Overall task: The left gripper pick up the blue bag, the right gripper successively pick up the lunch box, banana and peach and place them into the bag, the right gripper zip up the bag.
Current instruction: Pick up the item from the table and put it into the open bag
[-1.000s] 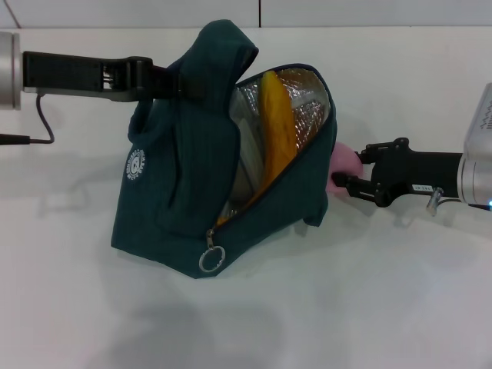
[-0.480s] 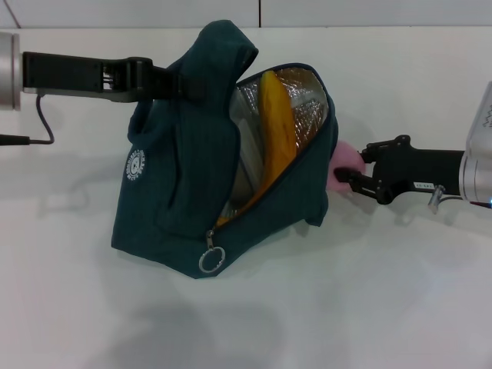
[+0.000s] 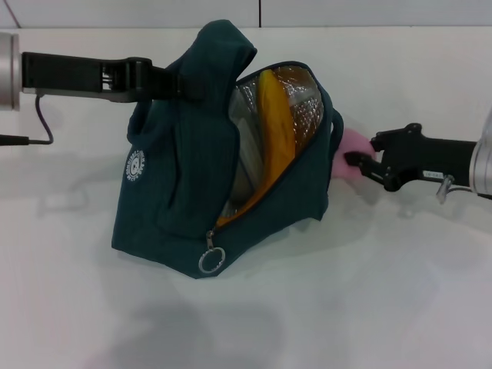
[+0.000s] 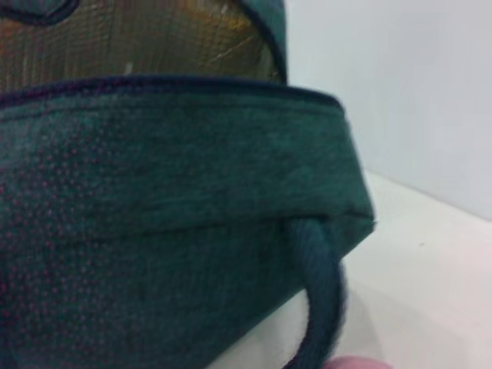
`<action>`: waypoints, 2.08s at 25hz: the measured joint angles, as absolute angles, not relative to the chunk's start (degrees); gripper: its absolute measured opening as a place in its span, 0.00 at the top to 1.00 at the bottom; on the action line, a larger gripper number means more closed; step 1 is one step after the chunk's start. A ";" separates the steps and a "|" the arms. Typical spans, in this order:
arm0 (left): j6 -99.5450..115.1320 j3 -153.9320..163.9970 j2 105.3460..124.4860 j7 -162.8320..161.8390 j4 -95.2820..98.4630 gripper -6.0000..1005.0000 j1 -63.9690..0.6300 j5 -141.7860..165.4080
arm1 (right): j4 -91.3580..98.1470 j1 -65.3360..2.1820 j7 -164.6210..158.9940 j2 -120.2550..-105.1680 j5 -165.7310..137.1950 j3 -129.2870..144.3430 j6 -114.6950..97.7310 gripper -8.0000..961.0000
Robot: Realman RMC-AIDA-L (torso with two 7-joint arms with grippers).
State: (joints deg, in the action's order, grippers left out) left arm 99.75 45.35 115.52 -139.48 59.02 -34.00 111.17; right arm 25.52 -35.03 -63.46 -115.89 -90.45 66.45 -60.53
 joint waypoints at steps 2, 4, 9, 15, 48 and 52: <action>99.75 45.35 115.51 -139.48 59.01 0.95 -34.01 111.17 | 26.89 -33.95 -63.45 -115.80 -89.09 66.39 -60.44 0.76; 99.75 45.35 115.47 -139.56 59.01 0.95 -34.01 111.17 | 28.27 -32.80 -63.48 -115.69 -87.87 66.28 -60.23 0.78; 99.74 45.35 115.38 -139.65 59.00 0.95 -34.00 111.17 | 32.23 -29.53 -63.54 -115.49 -84.40 66.15 -59.09 0.83; 99.74 45.35 115.41 -139.52 58.74 0.95 -33.81 111.17 | 37.51 -25.06 -64.03 -115.28 -79.06 62.42 -63.28 0.86; 99.66 43.76 115.40 -139.15 58.36 0.95 -33.06 111.18 | 33.49 -32.46 -68.64 -116.19 -64.97 83.30 -79.29 0.84; 99.66 43.77 115.39 -139.13 58.36 0.95 -33.18 111.18 | 33.66 -32.73 -68.84 -116.19 -64.95 83.51 -79.75 0.81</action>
